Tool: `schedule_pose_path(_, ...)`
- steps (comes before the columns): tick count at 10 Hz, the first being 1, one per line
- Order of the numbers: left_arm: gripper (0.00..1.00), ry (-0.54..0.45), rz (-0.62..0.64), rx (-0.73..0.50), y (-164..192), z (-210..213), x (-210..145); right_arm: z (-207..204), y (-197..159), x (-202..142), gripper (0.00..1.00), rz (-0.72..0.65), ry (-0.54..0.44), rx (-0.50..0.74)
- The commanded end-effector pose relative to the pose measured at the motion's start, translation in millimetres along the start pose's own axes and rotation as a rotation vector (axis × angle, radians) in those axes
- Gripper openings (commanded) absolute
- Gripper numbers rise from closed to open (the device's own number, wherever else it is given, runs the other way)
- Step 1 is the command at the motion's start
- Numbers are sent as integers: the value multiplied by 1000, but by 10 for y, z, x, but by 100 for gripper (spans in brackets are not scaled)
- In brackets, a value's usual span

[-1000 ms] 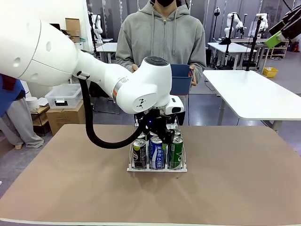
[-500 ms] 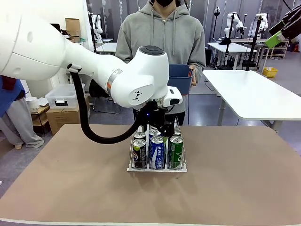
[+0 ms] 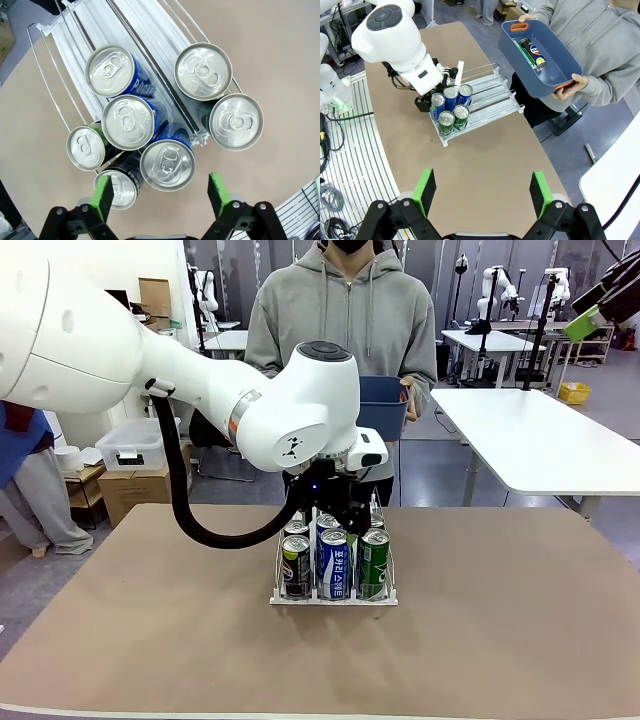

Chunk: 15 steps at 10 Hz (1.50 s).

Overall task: Fill the beverage cans into the dispenser.
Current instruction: Pick up the Pepsi coke handed by the human.

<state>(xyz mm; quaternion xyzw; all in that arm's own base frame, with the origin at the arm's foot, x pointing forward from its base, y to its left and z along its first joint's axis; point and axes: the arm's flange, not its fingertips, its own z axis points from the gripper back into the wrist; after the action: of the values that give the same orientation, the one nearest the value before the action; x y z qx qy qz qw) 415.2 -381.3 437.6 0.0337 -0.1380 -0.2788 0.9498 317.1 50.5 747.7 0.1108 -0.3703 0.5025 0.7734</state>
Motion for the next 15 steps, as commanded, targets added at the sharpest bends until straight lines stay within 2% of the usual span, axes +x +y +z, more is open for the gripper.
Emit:
schedule_pose_path(1, 100, -4, 3, -1, 10, 19, 31, -11, -4, -5, 100, 6, 1, 2)
schedule_pose_path(4, 100, -3, 1, -1, 0, 11, 17, -11, -4, -5, 100, 6, 1, 2)
schedule_pose_path(6, 100, -66, -20, -108, 427, 558, -331, -11, -4, -5, 100, 6, 1, 2)
schedule_pose_path(7, 100, -109, -36, -105, 607, 755, -446, -11, -4, -5, 100, 6, 1, 2)
schedule_pose_path(10, 100, -140, -131, -86, 1283, 1429, -624, -11, -4, -5, 100, 6, 1, 2)
schedule_pose_path(12, 100, -155, -305, -193, 1711, 1905, -772, -11, -4, -5, 100, 6, 1, 2)
schedule_pose_path(14, 100, -205, -340, -234, 1986, 2187, -885, -11, -4, -5, 100, 6, 1, 2)
schedule_pose_path(15, 100, -221, -315, -216, 2081, 2356, -974, -11, -4, -5, 100, 6, 1, 2)
